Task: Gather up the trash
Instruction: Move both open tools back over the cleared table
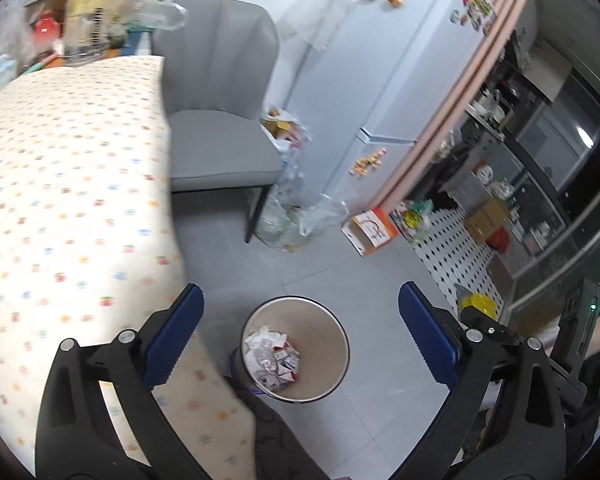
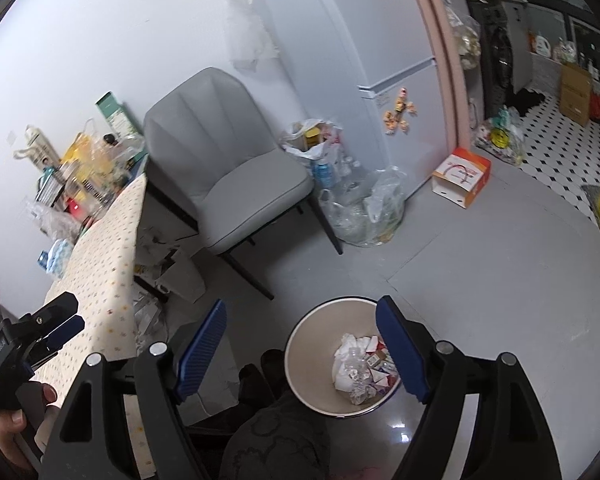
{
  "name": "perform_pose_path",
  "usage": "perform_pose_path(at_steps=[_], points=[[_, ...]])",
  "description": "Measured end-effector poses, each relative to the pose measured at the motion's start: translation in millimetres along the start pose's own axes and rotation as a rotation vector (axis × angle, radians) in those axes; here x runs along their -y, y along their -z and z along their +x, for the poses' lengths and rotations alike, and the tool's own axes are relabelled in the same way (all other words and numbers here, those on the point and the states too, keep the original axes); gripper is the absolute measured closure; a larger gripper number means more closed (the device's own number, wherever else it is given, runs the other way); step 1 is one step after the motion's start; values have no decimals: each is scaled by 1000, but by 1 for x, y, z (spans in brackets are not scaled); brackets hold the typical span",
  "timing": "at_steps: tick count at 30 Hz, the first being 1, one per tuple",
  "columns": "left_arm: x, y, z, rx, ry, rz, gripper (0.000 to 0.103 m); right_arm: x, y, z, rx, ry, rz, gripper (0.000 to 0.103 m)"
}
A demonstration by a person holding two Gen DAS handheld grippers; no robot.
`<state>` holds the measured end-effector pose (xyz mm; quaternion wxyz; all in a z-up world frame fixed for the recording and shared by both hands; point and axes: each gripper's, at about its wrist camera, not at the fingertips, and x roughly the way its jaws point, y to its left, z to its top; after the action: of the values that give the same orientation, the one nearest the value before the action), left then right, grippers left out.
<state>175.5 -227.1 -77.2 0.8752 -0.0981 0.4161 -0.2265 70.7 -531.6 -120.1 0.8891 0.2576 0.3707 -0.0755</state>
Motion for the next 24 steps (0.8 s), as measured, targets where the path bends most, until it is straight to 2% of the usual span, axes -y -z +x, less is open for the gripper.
perform_pose_path(at_steps=[3, 8, 15, 19, 24], points=[[-13, -3, -21, 39, -17, -13, 6, -19, -2, -7, 7, -13, -34, 25], [-34, -8, -55, 116, -33, -41, 6, -58, -6, -27, 46, -25, -96, 7], [-61, -7, -106, 209, -76, -64, 6, -106, -3, -54, 94, -34, -160, 8], [-72, -2, -134, 258, -114, -60, 6, -131, 3, -75, 149, -46, -187, 8], [-83, 4, -164, 278, -149, -77, 6, -156, 11, -102, 243, -34, -201, 7]])
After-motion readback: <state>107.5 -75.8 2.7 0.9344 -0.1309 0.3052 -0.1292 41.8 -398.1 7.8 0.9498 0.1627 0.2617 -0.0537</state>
